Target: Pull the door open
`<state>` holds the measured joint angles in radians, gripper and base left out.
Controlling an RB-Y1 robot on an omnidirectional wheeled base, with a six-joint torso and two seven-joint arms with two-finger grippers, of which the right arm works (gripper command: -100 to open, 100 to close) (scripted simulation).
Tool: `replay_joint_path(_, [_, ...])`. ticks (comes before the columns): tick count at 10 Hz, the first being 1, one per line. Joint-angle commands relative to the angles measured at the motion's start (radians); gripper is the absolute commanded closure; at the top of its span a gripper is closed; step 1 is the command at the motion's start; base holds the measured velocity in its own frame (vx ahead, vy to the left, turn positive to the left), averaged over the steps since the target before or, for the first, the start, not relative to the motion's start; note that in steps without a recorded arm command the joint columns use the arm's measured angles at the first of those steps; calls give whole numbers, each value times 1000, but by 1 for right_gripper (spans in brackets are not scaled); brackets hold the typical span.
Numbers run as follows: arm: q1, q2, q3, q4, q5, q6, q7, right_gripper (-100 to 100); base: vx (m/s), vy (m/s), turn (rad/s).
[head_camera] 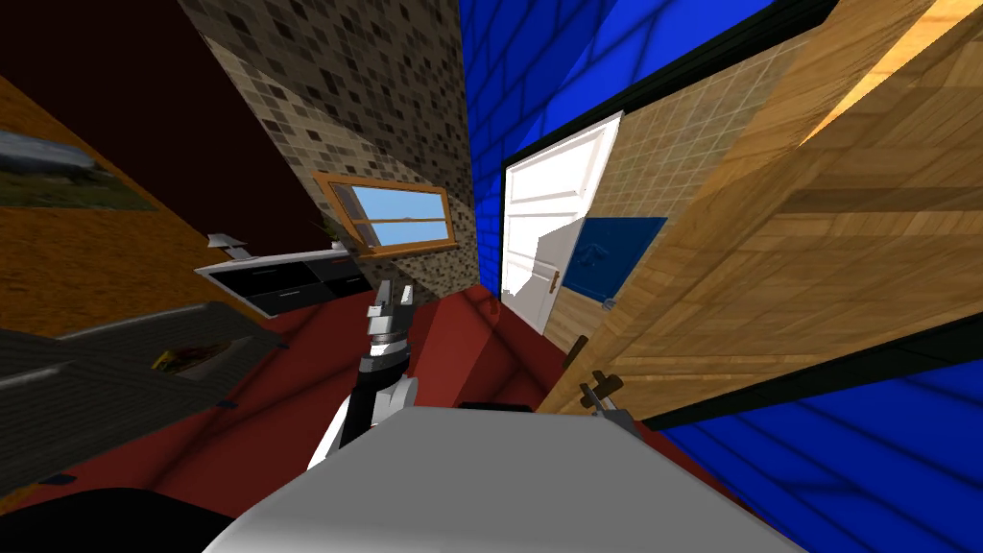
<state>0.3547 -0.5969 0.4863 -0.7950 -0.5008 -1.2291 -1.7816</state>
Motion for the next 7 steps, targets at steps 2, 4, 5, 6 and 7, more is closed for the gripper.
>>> replay_joint_path(2, [-7,-3,8,16,3,-20,-11,100,-181,-70,141])
replay_joint_path(4, [-14,-7,15,32,4,-36,-20,100,-183,-43,143])
replay_joint_path(5, [-15,-8,17,36,5,-40,-22,100,-173,-65,96])
replay_joint_path(6, [-19,-10,21,45,5,-48,-27,100,-197,-44,112])
replay_joint_path(7, [-22,-12,24,53,6,-56,-31,100,-179,-40,137])
